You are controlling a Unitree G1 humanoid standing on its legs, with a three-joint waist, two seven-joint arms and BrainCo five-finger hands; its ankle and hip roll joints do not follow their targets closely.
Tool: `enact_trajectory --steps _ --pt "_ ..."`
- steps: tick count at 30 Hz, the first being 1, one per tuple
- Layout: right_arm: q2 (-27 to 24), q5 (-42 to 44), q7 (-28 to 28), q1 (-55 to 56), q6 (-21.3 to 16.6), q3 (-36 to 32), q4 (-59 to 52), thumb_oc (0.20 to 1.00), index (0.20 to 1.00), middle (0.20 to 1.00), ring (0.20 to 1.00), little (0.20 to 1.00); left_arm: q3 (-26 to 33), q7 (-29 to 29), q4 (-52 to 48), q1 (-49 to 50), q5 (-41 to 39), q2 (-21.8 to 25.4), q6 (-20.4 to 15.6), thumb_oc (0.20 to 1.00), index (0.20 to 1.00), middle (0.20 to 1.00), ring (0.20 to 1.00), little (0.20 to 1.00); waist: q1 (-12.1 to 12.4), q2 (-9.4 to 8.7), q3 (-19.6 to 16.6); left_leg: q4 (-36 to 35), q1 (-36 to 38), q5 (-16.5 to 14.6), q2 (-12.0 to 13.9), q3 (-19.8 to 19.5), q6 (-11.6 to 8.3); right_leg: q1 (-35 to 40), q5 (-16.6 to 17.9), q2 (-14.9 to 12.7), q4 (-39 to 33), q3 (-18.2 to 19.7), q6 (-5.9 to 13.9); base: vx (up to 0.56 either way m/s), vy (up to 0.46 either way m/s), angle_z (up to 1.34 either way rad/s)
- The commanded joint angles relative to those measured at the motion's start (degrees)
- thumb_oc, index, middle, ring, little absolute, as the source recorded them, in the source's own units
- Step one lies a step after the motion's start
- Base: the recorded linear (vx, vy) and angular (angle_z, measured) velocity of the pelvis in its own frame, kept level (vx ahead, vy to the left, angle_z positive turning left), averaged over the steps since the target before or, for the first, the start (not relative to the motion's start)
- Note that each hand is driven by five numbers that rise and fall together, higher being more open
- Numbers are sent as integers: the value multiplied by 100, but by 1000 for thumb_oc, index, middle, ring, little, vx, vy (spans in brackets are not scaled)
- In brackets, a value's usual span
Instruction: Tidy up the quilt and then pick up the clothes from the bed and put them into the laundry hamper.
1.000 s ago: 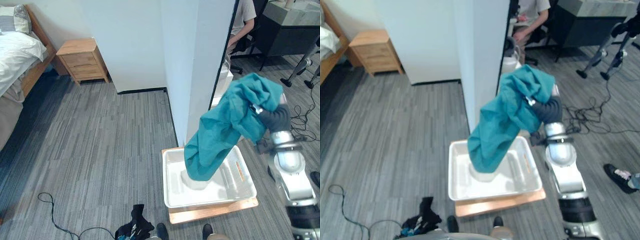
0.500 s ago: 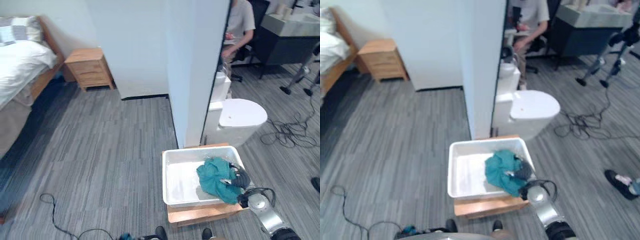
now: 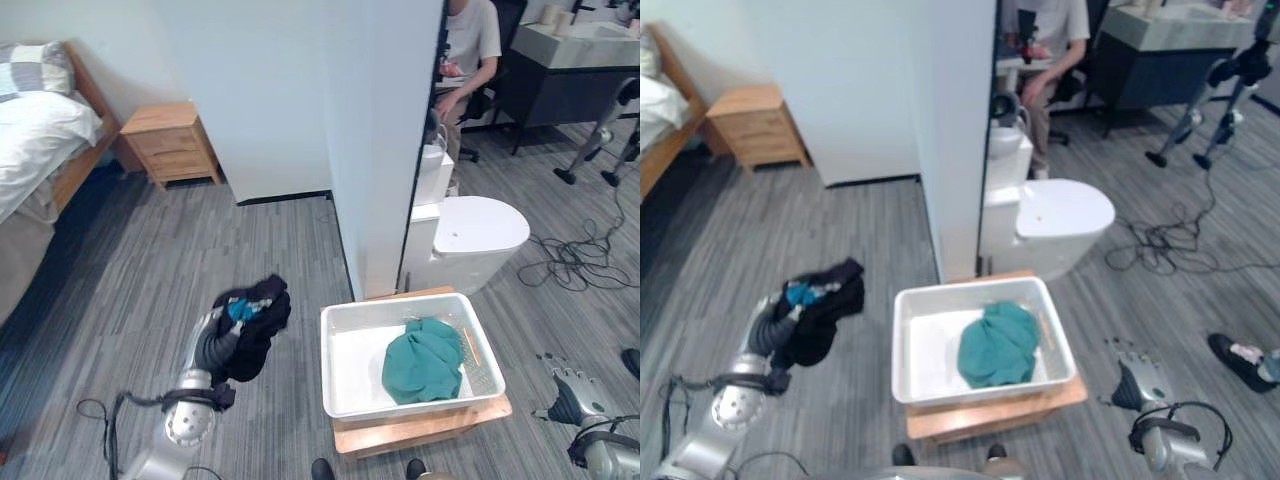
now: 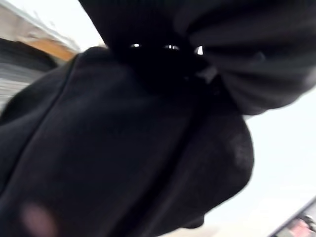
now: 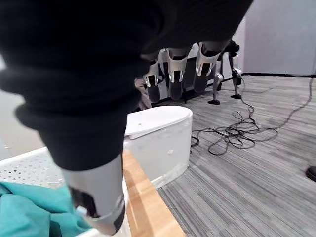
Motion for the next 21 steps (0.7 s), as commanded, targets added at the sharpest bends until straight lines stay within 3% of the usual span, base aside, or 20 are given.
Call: enact_trajectory --steps 1,8,9,16,21 --pt "0 46 -68 -530 67 96 295 1000 1000 1000 1000 1000 -72 -10 -57 -1044 -10 62 -356 200 200 200 200 200 -227 -134 75 11 649 -567 575 26 -583 -69 -589 -182 20 37 483 11 13 -18" --pt "99 -49 -137 -538 128 243 476 1000 1000 1000 1000 1000 -528 -78 -223 -1608 348 -46 -347 200 200 200 200 200 -406 -142 78 11 739 -608 600 173 -580 -102 -579 -148 20 190 475 19 2 -21" --pt "145 -51 -120 -551 153 369 573 1000 1000 1000 1000 1000 -809 -177 -361 -1888 465 -171 -332 200 200 200 200 200 -492 -163 92 11 748 -623 608 216 -576 -121 -579 -135 20 246 471 9 -5 -22" --pt "306 32 -74 -551 203 612 810 1000 1000 1000 1000 1000 -1362 -329 -334 -2315 459 -611 -319 200 200 200 200 200 -529 -183 161 11 691 -625 619 234 -577 -173 -588 -135 20 246 466 2 -3 0" --pt "566 204 -42 -668 276 849 1148 1000 1000 1000 1000 1000 -1758 -409 813 -2521 406 -1230 0 200 200 200 200 200 -591 -174 221 11 662 -609 616 267 -570 -201 -590 -121 20 284 438 0 0 0"
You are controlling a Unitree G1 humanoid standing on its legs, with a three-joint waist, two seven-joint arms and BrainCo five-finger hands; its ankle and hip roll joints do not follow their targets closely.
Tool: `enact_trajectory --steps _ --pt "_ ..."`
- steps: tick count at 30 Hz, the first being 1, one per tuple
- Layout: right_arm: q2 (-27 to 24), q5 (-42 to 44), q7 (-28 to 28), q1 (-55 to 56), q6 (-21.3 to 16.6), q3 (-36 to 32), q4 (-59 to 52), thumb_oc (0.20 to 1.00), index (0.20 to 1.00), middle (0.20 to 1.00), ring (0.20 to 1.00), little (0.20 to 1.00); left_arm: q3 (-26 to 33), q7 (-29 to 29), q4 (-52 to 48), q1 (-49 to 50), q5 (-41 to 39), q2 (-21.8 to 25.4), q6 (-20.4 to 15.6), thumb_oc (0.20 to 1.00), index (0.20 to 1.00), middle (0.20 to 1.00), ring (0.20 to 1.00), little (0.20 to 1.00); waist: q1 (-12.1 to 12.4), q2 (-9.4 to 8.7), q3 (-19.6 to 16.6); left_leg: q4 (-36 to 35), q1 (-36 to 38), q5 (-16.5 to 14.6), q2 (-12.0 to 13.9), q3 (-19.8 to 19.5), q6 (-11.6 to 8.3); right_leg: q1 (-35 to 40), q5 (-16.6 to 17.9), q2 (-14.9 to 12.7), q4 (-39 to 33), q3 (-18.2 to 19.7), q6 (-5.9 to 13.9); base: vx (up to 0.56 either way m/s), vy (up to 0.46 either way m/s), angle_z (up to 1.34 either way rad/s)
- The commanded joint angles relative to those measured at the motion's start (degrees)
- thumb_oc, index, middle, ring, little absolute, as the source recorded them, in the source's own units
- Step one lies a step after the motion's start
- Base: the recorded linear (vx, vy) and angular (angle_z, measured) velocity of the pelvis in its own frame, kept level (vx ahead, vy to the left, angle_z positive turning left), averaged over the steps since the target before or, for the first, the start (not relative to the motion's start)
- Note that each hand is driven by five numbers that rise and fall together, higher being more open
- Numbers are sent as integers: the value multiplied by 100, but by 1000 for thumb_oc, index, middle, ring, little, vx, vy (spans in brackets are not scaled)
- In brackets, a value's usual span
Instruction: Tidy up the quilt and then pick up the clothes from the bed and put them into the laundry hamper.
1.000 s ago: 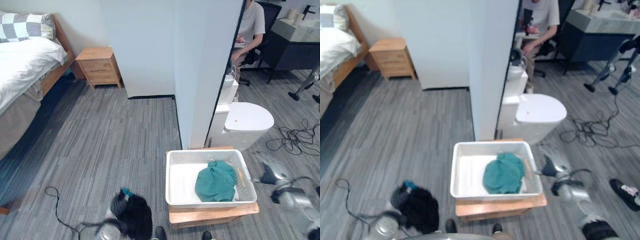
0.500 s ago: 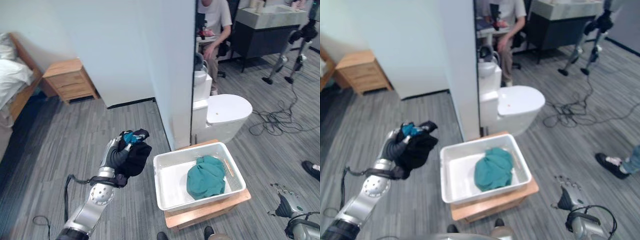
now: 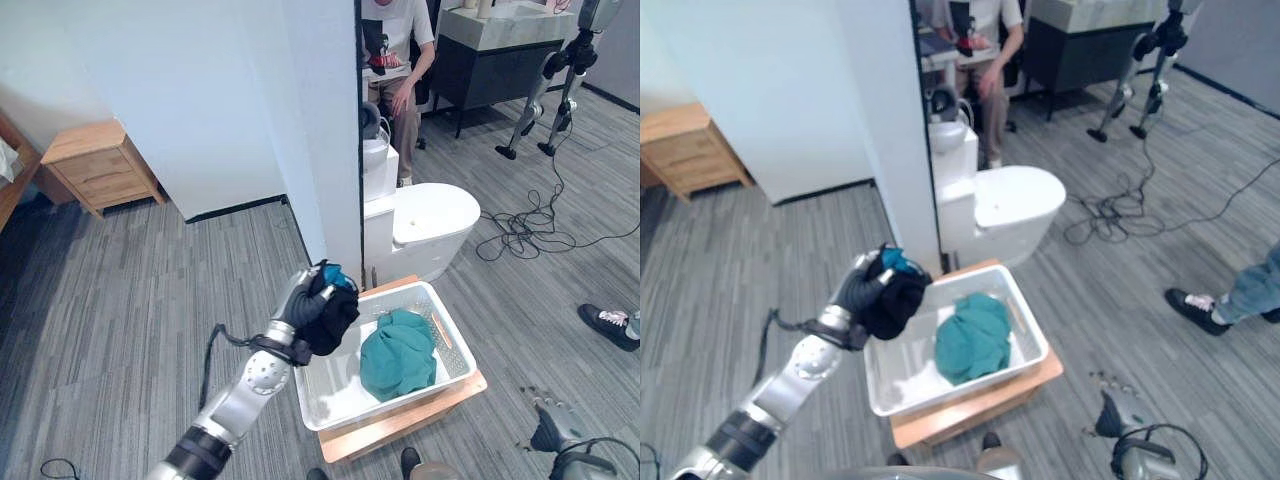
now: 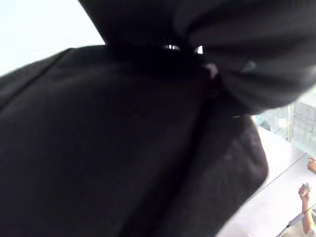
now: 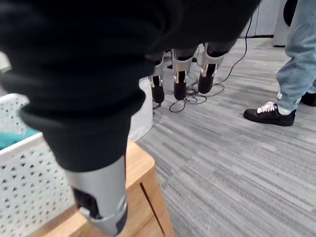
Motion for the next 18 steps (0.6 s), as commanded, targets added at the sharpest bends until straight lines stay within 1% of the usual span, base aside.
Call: enact_trajectory --steps 1,2,4,5,7,11,12,15,18 --pt "31 231 10 -484 130 180 268 1000 1000 1000 1000 1000 -145 -132 1236 -864 -109 -363 216 1000 1000 1000 1000 1000 -67 -152 168 12 584 -535 508 -64 -521 -86 -583 -208 20 -14 434 0 0 0" --pt "30 236 -1 -509 126 179 292 1000 1000 1000 1000 1000 -153 -113 1303 -911 -102 -393 187 1000 1000 1000 1000 1000 -62 -143 178 12 581 -536 509 -62 -522 -91 -583 -207 20 -12 434 0 0 0" --pt "157 369 110 -693 198 300 539 1000 1000 1000 1000 1000 -261 -224 2001 -995 37 -596 408 1000 1000 1000 1000 1000 -100 -124 194 12 581 -548 503 -15 -518 -124 -575 -200 20 22 430 -9 -7 -5" --pt "283 583 231 -813 258 375 734 1000 1000 1000 1000 1000 -256 -227 2873 -1077 -121 -937 626 1000 1000 1000 1000 1000 -132 -122 195 12 586 -546 501 6 -515 -151 -566 -188 20 64 417 -9 -24 -11" --pt "433 835 325 -968 298 452 1023 1000 1000 1000 1000 1000 -260 -188 3463 -1130 -71 -1129 750 1000 1000 1000 1000 1000 -153 -113 198 12 596 -551 503 44 -512 -168 -561 -177 20 112 404 -1 -24 -24" --pt "570 1100 428 -1042 287 556 1210 1000 1000 1000 1000 1000 -132 12 3779 -1080 -354 -1303 750 1000 1000 1000 1000 1000 -138 -121 190 12 618 -542 518 63 -519 -171 -563 -160 20 140 382 4 -37 -13" --pt "608 1207 474 -1007 263 590 1219 1000 1000 1000 1000 1000 -100 80 3676 -988 -458 -1268 666 1000 1000 1000 1000 1000 -106 -129 191 12 628 -532 527 40 -525 -149 -582 -146 20 132 368 3 -38 -10" --pt "681 1346 513 -935 226 585 1319 1000 1000 1000 1000 1000 4 184 3501 -826 -514 -1156 590 1000 1000 1000 1000 1000 -53 -142 183 12 650 -524 542 2 -535 -99 -610 -136 20 91 355 1 -13 -2" --pt "796 1612 507 -888 164 519 1302 1000 1000 1000 1000 1000 247 342 3172 -571 -888 -1036 409 1000 1000 1000 1000 1000 50 -158 178 12 674 -497 550 -65 -547 -23 -630 -125 20 27 342 0 -45 5"
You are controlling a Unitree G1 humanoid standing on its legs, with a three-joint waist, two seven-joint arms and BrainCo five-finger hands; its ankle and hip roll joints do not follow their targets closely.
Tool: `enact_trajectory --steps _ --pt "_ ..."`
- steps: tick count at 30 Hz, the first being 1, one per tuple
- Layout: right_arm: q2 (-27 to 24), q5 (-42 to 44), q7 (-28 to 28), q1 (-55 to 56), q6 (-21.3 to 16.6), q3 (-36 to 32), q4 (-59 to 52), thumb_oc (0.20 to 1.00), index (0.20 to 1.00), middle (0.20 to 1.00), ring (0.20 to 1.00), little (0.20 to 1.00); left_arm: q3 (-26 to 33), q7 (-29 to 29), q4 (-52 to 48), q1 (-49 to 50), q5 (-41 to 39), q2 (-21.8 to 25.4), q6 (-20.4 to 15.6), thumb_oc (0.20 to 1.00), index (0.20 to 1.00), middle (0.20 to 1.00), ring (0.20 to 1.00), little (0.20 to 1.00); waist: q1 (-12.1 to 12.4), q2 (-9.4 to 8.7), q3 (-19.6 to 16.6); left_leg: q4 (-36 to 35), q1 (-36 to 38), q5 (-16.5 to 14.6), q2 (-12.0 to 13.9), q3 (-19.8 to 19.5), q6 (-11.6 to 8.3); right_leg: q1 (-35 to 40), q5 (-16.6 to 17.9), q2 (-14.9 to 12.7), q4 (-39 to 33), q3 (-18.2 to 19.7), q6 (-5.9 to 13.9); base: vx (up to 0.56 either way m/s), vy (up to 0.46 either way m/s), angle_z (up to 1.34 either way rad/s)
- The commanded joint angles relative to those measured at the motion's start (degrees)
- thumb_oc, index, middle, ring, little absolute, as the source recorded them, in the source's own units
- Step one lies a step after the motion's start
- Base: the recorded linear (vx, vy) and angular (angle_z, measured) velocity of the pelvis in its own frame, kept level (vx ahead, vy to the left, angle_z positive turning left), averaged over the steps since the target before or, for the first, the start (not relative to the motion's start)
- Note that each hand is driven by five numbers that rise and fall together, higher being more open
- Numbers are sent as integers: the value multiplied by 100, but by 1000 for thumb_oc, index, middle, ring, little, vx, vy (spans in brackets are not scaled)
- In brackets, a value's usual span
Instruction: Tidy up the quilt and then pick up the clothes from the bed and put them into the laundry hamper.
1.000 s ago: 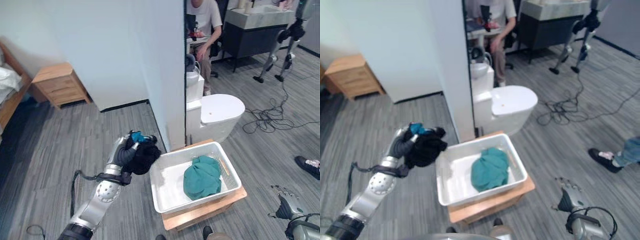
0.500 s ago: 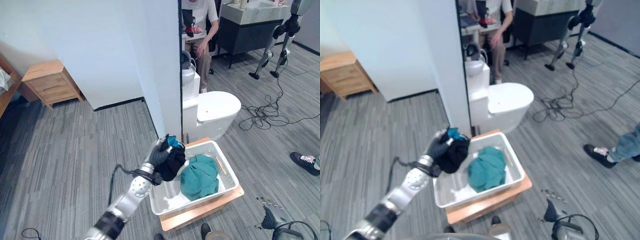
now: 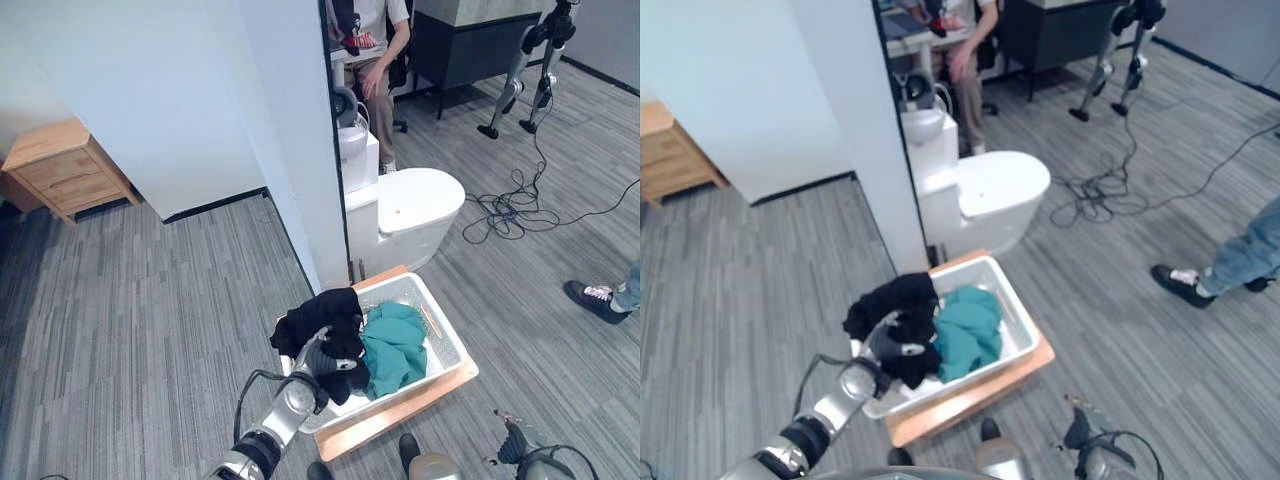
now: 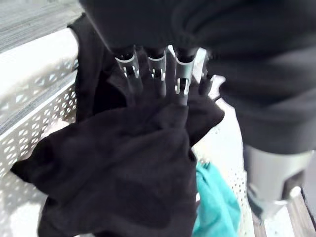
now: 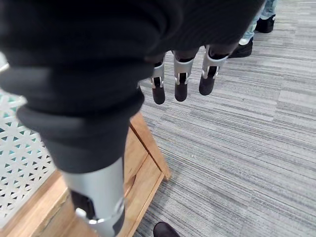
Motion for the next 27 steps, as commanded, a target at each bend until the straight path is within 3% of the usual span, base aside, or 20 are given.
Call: enact_trajectory --steps 1,7,10,14,19,27 --pt "43 409 -52 -179 -167 -49 37 1000 1000 1000 1000 1000 276 320 -416 -159 -544 298 -535 1000 1000 1000 1000 1000 217 -223 21 9 558 -517 478 -323 -585 23 -643 -194 18 -196 335 -5 -44 14" --pt "56 402 -38 -132 -303 -128 -164 1000 1000 1000 1000 1000 1371 630 -1465 765 -1372 867 -1004 1000 1000 1000 1000 1000 603 -258 37 9 521 -440 468 -575 -603 176 -670 -215 18 -451 339 -13 -25 25" --pt "126 559 -73 -305 -204 -219 58 1000 1000 1000 1000 1000 1590 833 -1305 885 -1581 774 -977 1000 1000 1000 1000 1000 756 -249 87 9 436 -378 426 -737 -572 201 -655 -246 18 -574 359 -78 16 27" --pt "334 1179 -269 -283 -149 -662 116 1000 1000 1000 1000 1000 1562 872 -2 943 -1597 291 -736 1000 1000 1000 1000 1000 1153 -151 199 30 376 -386 337 -1088 -507 374 -691 -348 18 -1009 393 8 12 45" --pt "469 1353 -461 -270 -46 -762 132 1000 1000 1000 1000 1000 1677 866 1329 940 -1247 163 -502 1000 1000 1000 1000 1000 1379 -126 306 9 350 -378 298 -1181 -487 412 -698 -371 18 -1137 428 2 59 27" --pt "522 1507 -144 -362 78 -739 963 1000 1000 1000 1000 1000 1687 277 2221 891 -1075 95 -351 1000 1000 1000 1000 1000 1615 -247 366 9 309 -418 241 -1277 -447 431 -712 -388 18 -1183 435 -22 36 7"
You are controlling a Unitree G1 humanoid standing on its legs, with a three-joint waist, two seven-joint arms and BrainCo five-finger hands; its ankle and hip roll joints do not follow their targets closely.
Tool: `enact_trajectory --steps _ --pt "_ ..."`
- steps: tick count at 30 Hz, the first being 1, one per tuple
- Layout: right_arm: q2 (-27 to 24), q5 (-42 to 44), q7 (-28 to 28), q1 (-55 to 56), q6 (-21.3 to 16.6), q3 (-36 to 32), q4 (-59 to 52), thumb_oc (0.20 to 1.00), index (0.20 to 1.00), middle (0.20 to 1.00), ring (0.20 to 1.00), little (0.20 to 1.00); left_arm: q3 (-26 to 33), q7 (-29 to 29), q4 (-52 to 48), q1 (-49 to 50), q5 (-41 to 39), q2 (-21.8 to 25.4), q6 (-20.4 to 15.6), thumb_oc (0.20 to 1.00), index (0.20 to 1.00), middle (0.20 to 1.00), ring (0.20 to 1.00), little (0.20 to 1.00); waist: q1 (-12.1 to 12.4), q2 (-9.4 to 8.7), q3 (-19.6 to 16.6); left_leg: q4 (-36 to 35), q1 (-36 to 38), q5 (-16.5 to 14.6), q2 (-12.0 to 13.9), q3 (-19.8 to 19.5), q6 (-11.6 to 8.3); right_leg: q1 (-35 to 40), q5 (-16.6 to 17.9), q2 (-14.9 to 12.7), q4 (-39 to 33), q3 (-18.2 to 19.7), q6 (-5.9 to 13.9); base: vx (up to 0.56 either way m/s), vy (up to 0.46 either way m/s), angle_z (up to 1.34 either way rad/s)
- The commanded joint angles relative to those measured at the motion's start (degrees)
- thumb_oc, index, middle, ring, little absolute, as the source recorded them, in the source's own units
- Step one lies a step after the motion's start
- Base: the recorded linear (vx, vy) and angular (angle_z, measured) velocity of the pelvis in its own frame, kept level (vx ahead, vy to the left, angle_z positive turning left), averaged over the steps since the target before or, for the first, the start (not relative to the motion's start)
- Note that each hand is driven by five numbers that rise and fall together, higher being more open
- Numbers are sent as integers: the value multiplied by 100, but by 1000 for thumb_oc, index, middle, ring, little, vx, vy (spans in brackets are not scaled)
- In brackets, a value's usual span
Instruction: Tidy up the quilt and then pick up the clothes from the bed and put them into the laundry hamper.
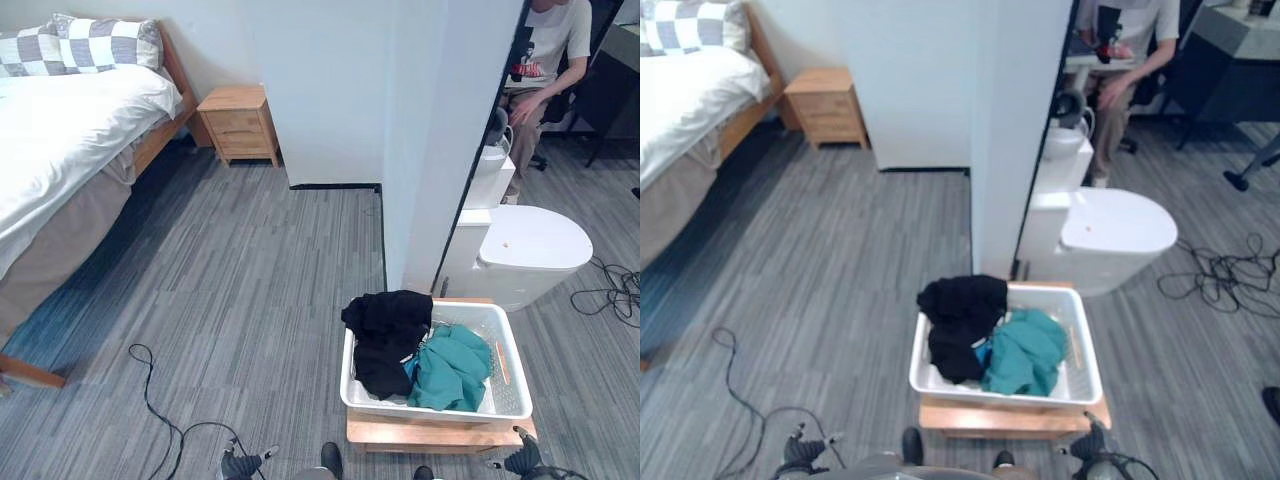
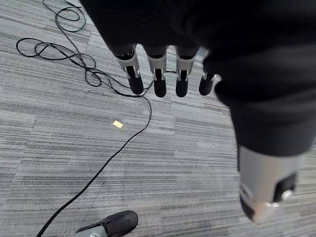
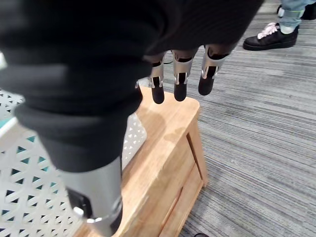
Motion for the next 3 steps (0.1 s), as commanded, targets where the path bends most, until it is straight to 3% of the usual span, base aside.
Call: enact_trajectory --steps 1,3 --pt "119 178 235 -429 50 170 371 1000 1000 1000 1000 1000 -17 -304 358 -749 418 59 -1 1000 1000 1000 1000 1000 198 -356 366 10 604 -559 323 -104 -424 39 -583 -391 16 -44 550 0 0 0" --pt "119 178 235 -429 50 170 372 1000 1000 1000 1000 1000 -17 -304 358 -749 418 59 -1 1000 1000 1000 1000 1000 198 -356 366 10 603 -559 323 -104 -424 39 -583 -391 16 -44 550 -1 3 4"
